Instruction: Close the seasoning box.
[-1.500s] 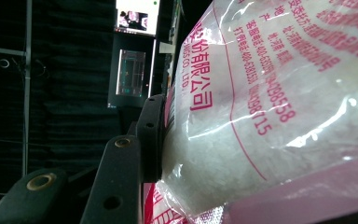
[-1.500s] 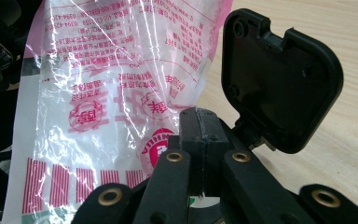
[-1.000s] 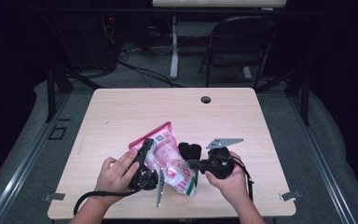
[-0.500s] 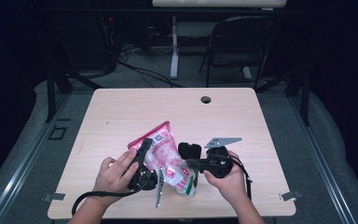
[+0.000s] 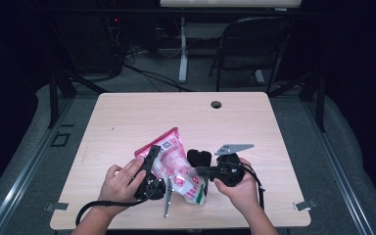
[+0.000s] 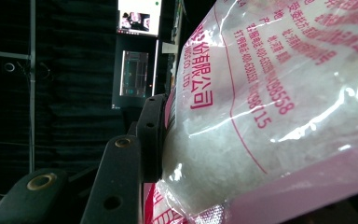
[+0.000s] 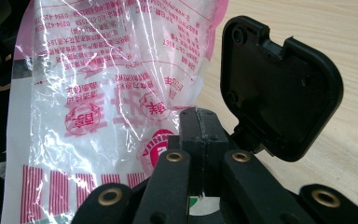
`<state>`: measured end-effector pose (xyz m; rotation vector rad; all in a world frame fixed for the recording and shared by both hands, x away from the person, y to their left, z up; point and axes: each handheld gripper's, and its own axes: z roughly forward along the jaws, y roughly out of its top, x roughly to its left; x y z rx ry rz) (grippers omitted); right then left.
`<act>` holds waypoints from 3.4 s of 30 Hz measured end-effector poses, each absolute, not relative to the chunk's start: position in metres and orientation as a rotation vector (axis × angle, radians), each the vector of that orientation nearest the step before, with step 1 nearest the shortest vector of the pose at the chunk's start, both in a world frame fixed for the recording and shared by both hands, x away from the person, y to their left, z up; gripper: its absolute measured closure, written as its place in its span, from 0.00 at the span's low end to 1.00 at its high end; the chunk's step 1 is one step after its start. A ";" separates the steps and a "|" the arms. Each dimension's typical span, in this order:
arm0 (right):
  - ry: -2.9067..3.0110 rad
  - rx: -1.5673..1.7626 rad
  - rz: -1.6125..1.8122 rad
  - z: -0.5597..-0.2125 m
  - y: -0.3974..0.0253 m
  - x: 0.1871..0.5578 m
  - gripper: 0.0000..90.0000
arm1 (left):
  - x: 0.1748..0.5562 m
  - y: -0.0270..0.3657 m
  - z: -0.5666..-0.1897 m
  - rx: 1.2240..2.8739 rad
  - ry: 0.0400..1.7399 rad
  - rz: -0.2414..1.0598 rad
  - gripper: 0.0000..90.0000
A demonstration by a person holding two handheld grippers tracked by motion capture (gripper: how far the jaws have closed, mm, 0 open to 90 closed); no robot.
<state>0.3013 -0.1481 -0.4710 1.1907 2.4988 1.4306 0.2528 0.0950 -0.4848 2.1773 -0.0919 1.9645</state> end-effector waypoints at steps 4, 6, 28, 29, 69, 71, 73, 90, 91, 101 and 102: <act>2.497 1.191 1.433 -0.471 -0.149 0.301 1.00 | 0.253 0.094 -0.483 2.172 -0.103 1.976 0.71; 2.496 1.191 1.434 -0.471 -0.149 0.301 1.00 | 0.253 0.094 -0.483 2.174 -0.098 1.970 0.71; 2.488 1.199 1.438 -0.471 -0.150 0.302 1.00 | 0.252 0.090 -0.480 2.168 -0.110 1.976 0.71; 2.488 1.199 1.436 -0.471 -0.150 0.302 1.00 | 0.252 0.090 -0.480 2.168 -0.111 1.976 0.71; 2.487 1.195 1.444 -0.472 -0.148 0.302 1.00 | 0.250 0.090 -0.476 2.150 -0.139 1.994 0.71; 2.488 1.195 1.445 -0.471 -0.149 0.302 1.00 | 0.250 0.090 -0.475 2.151 -0.138 1.994 0.71; 2.487 1.194 1.444 -0.471 -0.148 0.302 1.00 | 0.250 0.090 -0.476 2.156 -0.127 1.987 0.71; 2.484 1.194 1.450 -0.471 -0.148 0.302 1.00 | 0.249 0.090 -0.474 2.143 -0.132 1.989 0.71; 2.486 1.194 1.449 -0.471 -0.148 0.302 1.00 | 0.249 0.090 -0.473 2.141 -0.132 1.990 0.71; 2.486 1.192 1.448 -0.471 -0.148 0.301 1.00 | 0.249 0.090 -0.472 2.136 -0.139 1.995 0.71; 2.486 1.191 1.447 -0.471 -0.147 0.301 1.00 | 0.249 0.090 -0.472 2.137 -0.138 1.993 0.71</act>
